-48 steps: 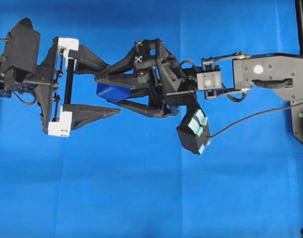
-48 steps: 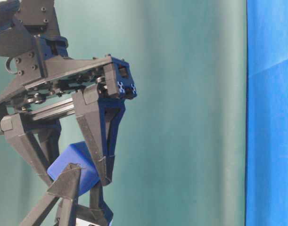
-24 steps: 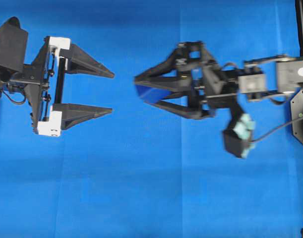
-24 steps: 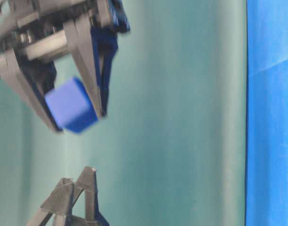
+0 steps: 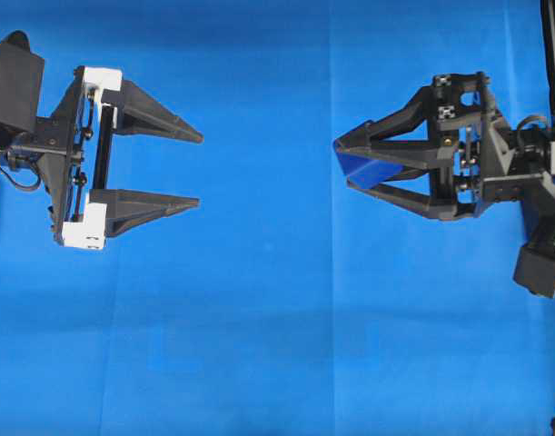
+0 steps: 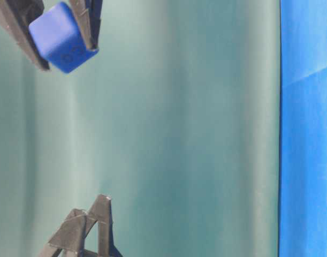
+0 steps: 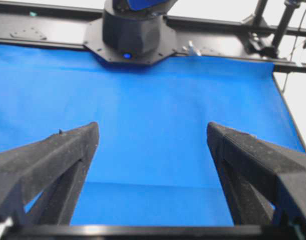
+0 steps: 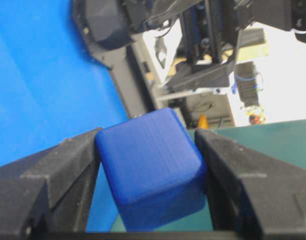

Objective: Handover the blue block to the right arm after grasping it with the left arm, then place it in the designated position.
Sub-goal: 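Pull the cube away from the left gripper with the right gripper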

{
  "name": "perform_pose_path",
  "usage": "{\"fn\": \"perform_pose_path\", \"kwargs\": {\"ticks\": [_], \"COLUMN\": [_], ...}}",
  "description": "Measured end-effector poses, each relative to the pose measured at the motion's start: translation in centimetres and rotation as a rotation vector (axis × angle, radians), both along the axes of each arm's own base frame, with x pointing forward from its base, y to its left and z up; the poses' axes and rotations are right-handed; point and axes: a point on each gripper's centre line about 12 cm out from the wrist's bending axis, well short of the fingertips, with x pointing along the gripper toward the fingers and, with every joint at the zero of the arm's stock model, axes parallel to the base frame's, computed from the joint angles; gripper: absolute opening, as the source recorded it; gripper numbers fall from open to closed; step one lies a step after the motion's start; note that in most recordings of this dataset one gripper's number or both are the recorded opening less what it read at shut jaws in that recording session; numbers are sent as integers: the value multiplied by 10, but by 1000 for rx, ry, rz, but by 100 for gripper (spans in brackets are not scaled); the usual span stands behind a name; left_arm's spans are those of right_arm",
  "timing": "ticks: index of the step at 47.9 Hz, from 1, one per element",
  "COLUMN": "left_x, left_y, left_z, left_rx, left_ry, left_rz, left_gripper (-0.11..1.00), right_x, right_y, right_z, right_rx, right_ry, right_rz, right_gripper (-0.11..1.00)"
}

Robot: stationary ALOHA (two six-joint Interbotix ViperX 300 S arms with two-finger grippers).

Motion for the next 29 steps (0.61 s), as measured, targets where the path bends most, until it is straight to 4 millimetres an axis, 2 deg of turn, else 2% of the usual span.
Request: {"fn": "perform_pose_path", "kwargs": {"ticks": [20,29], "left_x": [0,0], "left_y": [0,1], "left_z": [0,-1], "left_rx": [0,-3], "left_ry": [2,5], "left_rz": [0,2], "left_gripper": [91,91], "right_x": [-1,-3], "right_y": [-1,0], "right_z": [-3,-1], "right_rx": [16,173], "right_ry": [29,27], "right_rz": [-15,-43], "right_gripper": [45,45]}}
